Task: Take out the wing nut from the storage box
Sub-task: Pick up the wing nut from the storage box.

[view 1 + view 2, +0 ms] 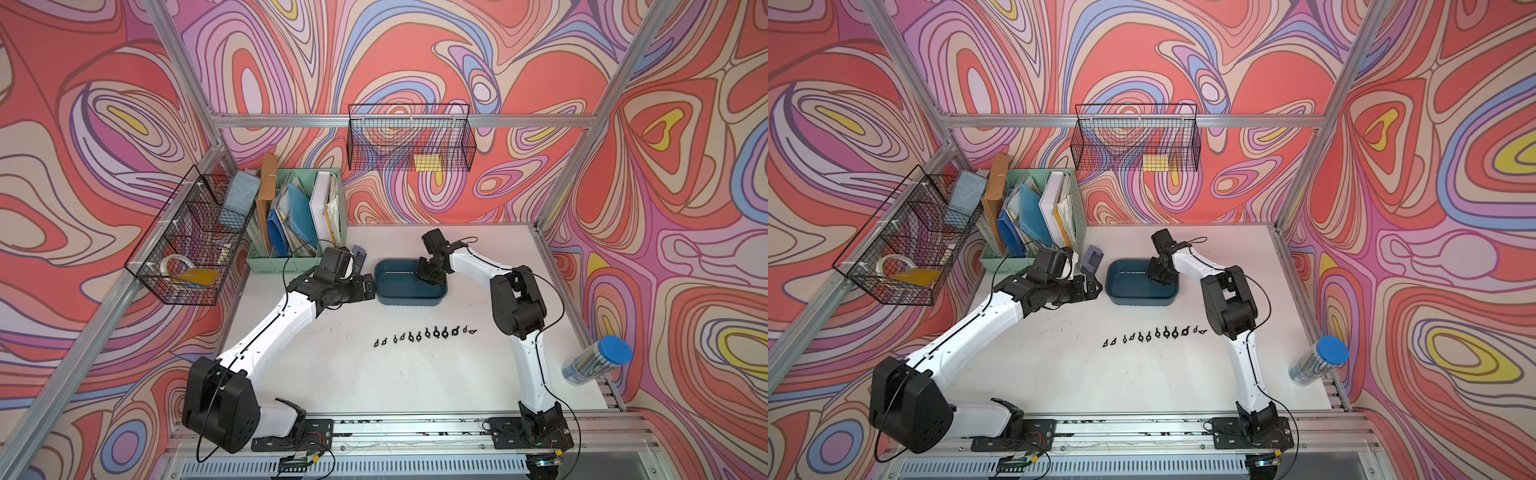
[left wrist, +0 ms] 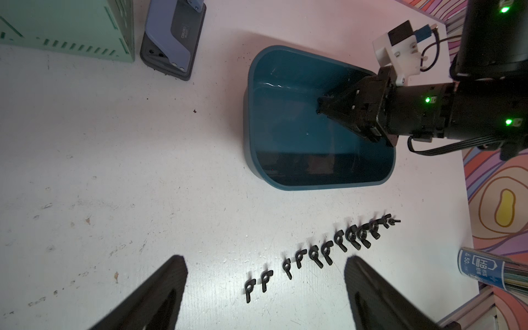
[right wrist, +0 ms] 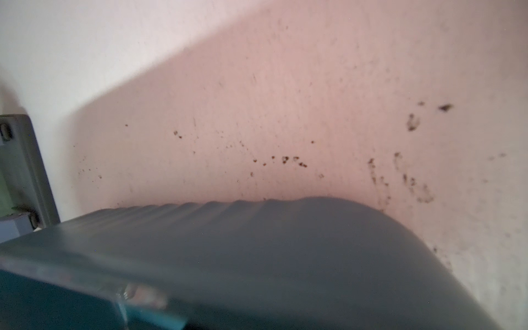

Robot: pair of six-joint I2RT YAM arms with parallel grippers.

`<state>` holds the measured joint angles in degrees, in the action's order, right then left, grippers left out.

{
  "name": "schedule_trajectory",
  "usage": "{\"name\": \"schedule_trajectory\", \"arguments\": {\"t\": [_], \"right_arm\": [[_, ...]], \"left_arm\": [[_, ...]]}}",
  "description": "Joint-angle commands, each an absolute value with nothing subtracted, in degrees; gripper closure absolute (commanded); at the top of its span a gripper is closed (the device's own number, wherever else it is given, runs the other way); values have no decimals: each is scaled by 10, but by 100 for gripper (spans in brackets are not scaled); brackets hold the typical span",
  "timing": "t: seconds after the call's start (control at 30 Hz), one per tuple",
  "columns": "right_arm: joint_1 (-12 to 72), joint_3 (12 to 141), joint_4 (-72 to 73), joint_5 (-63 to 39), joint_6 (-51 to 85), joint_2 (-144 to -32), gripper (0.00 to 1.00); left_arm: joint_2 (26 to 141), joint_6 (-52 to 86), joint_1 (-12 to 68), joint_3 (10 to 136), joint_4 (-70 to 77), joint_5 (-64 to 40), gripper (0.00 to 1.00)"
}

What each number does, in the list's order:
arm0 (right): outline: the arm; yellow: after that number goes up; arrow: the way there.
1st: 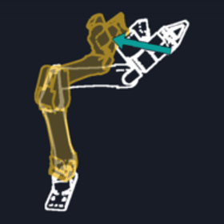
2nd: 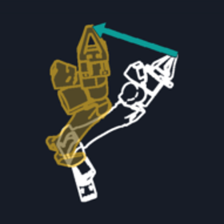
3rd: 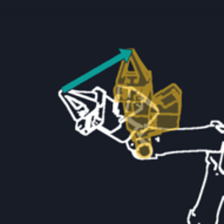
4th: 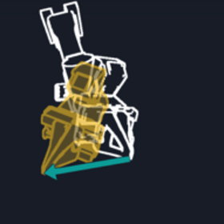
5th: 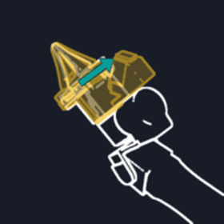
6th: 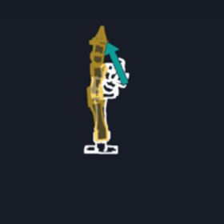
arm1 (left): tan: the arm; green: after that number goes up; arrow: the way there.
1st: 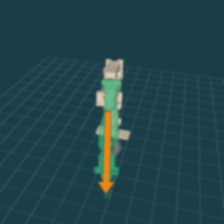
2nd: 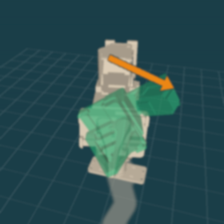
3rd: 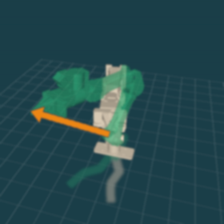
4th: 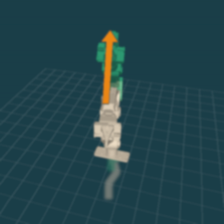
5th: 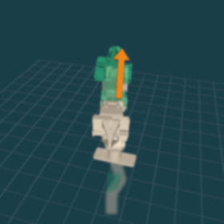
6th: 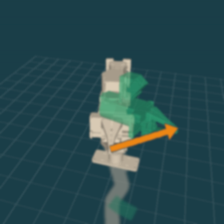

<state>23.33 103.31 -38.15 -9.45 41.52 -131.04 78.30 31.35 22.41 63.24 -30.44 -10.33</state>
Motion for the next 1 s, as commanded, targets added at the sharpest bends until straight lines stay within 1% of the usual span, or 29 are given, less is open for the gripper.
{"name": "schedule_trajectory", "arguments": {"t": [0.0, 0.2, 0.3, 0.43, 0.47, 0.5, 0.53, 0.77, 0.97], "right_arm": [[236, 1050, -387, -89, 407, -1336, 74], [236, 1061, -388, -91, 406, -1346, 75], [236, 1064, -388, -91, 404, -1350, 79], [236, 1068, -386, -93, 403, -1358, 79], [236, 1067, -386, -95, 401, -1357, 91], [236, 1051, -379, -97, 402, -1348, 96], [236, 1044, -372, -99, 402, -1342, 100], [236, 1006, -324, -119, 410, -1307, 100], [236, 956, -269, -129, 412, -1250, 100]], "left_arm": [[775, 312, 220, 630, -310, -97, 9], [776, 312, 220, 631, -310, -97, 8], [775, 311, 220, 631, -312, -97, 7], [777, 311, 220, 632, -311, -98, 7], [778, 311, 220, 632, -312, -101, 7], [778, 311, 220, 631, -311, -100, 7], [778, 311, 220, 632, -311, -100, 8], [781, 318, 220, 634, -303, -107, 9], [785, 334, 220, 635, -283, -121, 14]]}}
